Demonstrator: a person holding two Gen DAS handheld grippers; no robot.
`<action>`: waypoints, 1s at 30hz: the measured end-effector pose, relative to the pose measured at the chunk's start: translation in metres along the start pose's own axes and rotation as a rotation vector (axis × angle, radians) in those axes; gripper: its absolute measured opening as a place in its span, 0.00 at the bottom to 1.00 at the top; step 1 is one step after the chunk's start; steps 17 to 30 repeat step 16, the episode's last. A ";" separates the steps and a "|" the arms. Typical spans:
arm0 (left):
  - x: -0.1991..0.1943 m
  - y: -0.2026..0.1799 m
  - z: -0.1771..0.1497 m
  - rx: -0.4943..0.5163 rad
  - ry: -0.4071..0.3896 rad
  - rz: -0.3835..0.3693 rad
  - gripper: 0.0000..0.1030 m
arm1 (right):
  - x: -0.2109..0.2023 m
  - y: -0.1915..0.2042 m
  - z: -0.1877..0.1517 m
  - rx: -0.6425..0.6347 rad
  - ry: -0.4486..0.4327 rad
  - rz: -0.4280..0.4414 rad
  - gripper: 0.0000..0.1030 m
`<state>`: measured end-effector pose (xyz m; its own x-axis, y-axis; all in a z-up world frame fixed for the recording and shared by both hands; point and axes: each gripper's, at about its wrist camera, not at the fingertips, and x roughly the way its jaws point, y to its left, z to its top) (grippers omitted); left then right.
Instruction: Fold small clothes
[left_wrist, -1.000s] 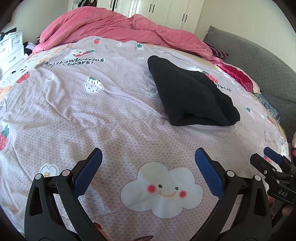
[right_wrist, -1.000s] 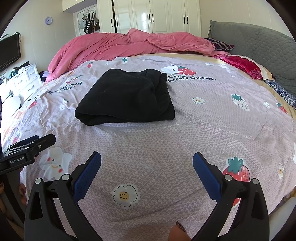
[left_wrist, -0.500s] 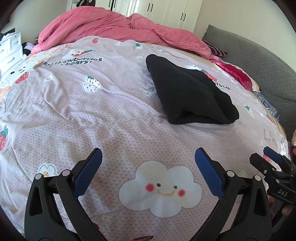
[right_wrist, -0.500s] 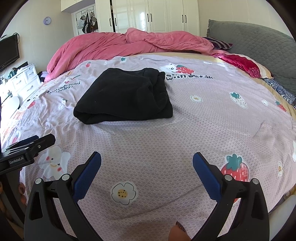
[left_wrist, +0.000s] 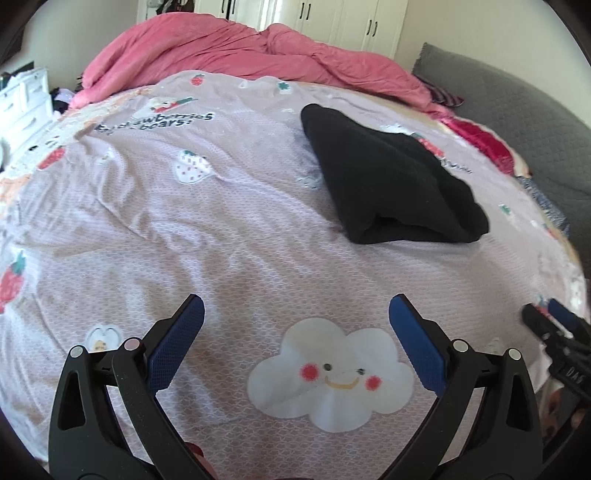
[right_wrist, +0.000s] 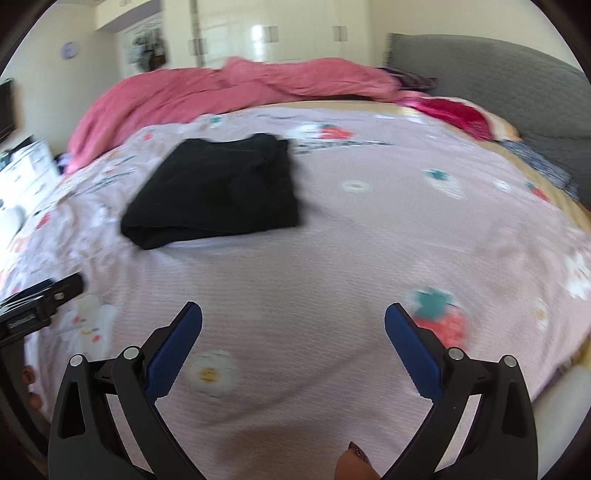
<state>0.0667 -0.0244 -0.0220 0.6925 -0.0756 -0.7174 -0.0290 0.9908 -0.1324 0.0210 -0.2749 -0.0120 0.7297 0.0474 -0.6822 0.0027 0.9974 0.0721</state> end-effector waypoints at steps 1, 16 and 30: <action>0.000 0.001 0.000 -0.004 0.001 -0.001 0.91 | -0.002 -0.009 -0.001 0.021 -0.003 -0.027 0.96; -0.025 0.257 0.067 -0.416 -0.037 0.422 0.91 | -0.077 -0.351 -0.125 0.728 0.159 -0.913 0.96; -0.025 0.257 0.067 -0.416 -0.037 0.422 0.91 | -0.077 -0.351 -0.125 0.728 0.159 -0.913 0.96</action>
